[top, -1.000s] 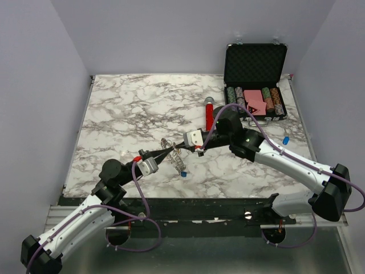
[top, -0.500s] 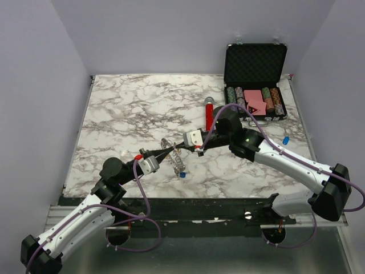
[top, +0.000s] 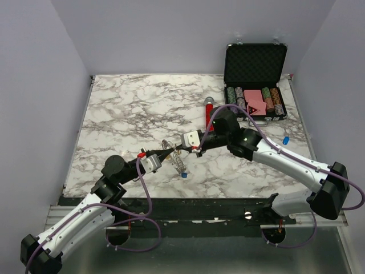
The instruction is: Put the keys on the keyring
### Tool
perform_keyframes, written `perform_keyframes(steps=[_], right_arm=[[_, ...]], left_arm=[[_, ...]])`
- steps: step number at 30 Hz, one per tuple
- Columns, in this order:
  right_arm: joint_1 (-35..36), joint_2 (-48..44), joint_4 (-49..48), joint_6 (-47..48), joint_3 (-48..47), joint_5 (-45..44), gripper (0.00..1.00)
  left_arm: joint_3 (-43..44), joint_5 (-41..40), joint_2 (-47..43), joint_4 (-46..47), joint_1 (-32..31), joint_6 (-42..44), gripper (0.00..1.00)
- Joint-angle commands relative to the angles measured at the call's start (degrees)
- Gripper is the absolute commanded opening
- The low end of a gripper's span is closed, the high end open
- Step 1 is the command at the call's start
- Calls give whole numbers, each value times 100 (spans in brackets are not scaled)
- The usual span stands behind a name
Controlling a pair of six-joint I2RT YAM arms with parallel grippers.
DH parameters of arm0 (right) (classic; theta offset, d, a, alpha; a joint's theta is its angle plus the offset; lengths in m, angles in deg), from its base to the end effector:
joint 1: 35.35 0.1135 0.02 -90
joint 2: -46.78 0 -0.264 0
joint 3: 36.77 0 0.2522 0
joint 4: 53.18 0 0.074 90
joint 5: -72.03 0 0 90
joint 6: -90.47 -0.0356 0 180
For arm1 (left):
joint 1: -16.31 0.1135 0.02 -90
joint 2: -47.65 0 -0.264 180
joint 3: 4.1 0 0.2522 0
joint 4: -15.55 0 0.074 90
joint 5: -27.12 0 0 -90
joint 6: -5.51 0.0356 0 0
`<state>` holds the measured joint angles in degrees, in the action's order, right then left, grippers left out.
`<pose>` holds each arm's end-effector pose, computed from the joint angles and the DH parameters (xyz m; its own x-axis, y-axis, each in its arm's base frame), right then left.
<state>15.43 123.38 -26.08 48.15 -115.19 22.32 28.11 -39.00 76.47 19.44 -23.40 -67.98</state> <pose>0.1733 0.2488 0.3351 0.5285 -0.2444 -0.8130 -0.8464 -0.2249 -0.4827 0.1032 -0.1045 0.2692 0.3473 0.0494 -0.9365 0.8286 0.4515 0.3311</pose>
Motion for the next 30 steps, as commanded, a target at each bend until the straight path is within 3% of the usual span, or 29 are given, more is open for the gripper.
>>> perform_keyframes(steps=[1,30], right_arm=[[230,127,63,40,-240,269,0],[362,189,608,470,-310,-30,0]], left_arm=[[272,47,54,151,15,89,0],[448,-463,36,-69,-11,-192,0]])
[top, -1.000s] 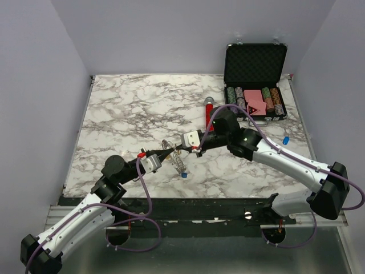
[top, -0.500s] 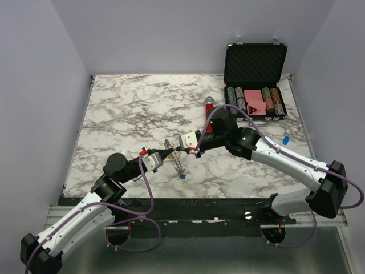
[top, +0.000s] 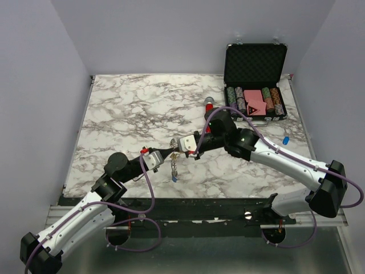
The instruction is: Put the keys on the keyring
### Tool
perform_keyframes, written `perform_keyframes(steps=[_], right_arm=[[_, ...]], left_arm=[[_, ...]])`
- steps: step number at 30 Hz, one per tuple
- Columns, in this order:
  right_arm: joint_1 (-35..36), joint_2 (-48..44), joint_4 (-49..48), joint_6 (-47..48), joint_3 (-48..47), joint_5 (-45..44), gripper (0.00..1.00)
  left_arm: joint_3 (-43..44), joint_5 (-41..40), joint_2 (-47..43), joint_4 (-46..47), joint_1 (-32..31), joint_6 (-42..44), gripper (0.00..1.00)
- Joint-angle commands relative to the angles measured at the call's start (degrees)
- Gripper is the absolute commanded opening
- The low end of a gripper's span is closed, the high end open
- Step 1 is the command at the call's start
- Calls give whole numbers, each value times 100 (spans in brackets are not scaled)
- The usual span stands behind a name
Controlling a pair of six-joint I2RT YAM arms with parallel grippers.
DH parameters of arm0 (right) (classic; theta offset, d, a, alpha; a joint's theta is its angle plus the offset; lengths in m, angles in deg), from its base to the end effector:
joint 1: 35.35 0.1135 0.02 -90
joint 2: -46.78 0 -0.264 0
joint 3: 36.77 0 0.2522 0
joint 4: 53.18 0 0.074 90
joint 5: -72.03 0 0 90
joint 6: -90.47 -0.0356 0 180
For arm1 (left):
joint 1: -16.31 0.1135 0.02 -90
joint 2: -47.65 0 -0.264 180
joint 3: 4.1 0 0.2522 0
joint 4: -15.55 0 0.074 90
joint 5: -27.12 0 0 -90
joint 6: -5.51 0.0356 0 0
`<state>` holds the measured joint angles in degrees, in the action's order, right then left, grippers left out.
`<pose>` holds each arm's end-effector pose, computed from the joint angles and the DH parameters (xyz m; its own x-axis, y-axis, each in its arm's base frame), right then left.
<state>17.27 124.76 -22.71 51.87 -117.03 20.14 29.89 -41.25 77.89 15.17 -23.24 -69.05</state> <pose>0.1689 0.2572 0.3336 0.5678 -0.2697 -0.7777 -0.8202 -0.2650 -0.5069 0.1077 -0.1059 0.2692 0.2768 0.0924 -0.9565 0.8320 0.4750 0.2867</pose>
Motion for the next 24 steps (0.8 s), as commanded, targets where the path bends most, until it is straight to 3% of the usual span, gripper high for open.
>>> perform_keyframes(steps=[1,24], right_arm=[[178,42,298,116,-118,180,0],[170,113,597,-42,-47,-137,0]], left_arm=[[271,-255,-115,366,-18,-103,0],[157,-256,-325,568,0,-243,0]])
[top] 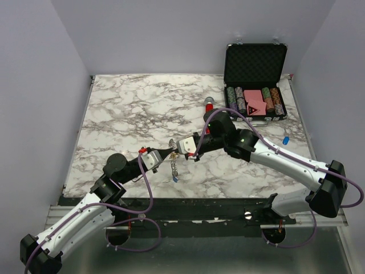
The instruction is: Put the keys on the keyring
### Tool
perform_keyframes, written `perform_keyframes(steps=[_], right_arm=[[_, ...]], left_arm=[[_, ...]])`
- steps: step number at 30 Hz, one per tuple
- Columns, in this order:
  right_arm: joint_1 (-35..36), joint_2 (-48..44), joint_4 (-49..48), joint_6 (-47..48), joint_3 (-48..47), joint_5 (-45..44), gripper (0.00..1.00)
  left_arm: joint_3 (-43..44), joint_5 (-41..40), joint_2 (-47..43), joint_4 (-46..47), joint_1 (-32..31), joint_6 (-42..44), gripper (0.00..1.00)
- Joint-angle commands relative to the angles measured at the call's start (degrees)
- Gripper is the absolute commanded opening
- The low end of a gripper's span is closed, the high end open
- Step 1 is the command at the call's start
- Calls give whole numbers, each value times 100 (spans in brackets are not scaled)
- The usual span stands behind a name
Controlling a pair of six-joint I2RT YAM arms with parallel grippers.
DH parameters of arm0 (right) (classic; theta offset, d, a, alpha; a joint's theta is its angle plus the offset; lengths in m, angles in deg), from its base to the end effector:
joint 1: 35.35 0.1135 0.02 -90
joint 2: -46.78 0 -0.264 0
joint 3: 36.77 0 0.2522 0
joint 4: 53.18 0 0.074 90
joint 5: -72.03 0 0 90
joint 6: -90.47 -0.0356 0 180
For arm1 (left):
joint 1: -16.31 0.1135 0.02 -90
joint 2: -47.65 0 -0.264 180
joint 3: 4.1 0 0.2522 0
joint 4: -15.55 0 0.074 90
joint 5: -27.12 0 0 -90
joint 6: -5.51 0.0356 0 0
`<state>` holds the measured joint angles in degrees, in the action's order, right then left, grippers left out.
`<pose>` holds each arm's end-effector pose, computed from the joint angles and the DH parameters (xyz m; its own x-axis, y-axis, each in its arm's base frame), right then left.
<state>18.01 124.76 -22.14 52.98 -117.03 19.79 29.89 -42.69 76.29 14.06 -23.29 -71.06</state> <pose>0.1655 0.2590 0.3326 0.5828 -0.2676 -0.7673 -0.8089 -0.2813 -0.5163 0.1051 -0.1029 0.2708 0.2510 0.0752 -0.9651 0.8279 0.4999 0.2543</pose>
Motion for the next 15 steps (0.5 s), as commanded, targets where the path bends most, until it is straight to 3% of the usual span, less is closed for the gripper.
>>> perform_keyframes(steps=[1,15], right_arm=[[95,113,548,-153,-47,-111,0],[95,69,549,-118,93,-295,0]], left_arm=[[148,-111,-166,689,4,-42,0],[104,-111,-201,785,13,-148,0]])
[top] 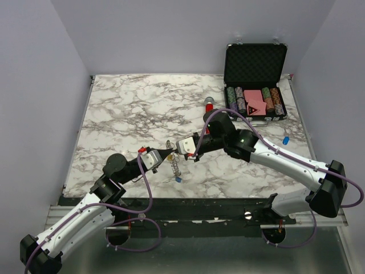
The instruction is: Put the keys on the keyring
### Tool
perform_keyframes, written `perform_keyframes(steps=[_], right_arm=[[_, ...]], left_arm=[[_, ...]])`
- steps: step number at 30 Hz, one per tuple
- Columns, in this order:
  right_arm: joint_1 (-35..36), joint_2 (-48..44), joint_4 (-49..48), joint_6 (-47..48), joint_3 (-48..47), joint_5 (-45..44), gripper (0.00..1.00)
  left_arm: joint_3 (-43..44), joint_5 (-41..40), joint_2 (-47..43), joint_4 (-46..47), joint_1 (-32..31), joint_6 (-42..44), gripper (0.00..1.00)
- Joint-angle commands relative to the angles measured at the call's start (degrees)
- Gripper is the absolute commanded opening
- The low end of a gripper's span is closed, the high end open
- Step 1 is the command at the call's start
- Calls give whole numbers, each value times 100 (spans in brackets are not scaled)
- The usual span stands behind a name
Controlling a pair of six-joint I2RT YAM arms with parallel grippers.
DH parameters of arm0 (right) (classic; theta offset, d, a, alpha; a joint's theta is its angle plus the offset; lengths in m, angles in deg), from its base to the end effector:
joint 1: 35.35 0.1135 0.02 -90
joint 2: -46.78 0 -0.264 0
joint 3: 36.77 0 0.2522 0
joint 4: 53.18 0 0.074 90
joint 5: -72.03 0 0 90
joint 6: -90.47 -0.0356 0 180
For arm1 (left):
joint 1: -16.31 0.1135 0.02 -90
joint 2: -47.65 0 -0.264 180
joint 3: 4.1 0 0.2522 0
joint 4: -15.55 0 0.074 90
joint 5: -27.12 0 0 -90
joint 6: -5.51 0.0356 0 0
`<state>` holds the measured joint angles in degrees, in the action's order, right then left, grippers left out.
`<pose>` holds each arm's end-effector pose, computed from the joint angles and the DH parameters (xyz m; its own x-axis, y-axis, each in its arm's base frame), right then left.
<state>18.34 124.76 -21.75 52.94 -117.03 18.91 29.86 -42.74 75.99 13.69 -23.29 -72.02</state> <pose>0.1643 0.2597 0.3318 0.5816 -0.2798 -0.7638 -0.8105 -0.2800 -0.5145 0.1045 -0.1024 0.2706 0.2357 0.0681 -0.9694 0.8319 0.5015 0.2375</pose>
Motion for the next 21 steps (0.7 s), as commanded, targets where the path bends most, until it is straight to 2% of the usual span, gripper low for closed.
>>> perform_keyframes(steps=[1,21], right_arm=[[62,60,509,-123,102,-208,0],[36,-45,132,-553,260,-585,0]], left_arm=[[106,-107,-179,823,13,-52,0],[71,-160,-215,919,66,-166,0]])
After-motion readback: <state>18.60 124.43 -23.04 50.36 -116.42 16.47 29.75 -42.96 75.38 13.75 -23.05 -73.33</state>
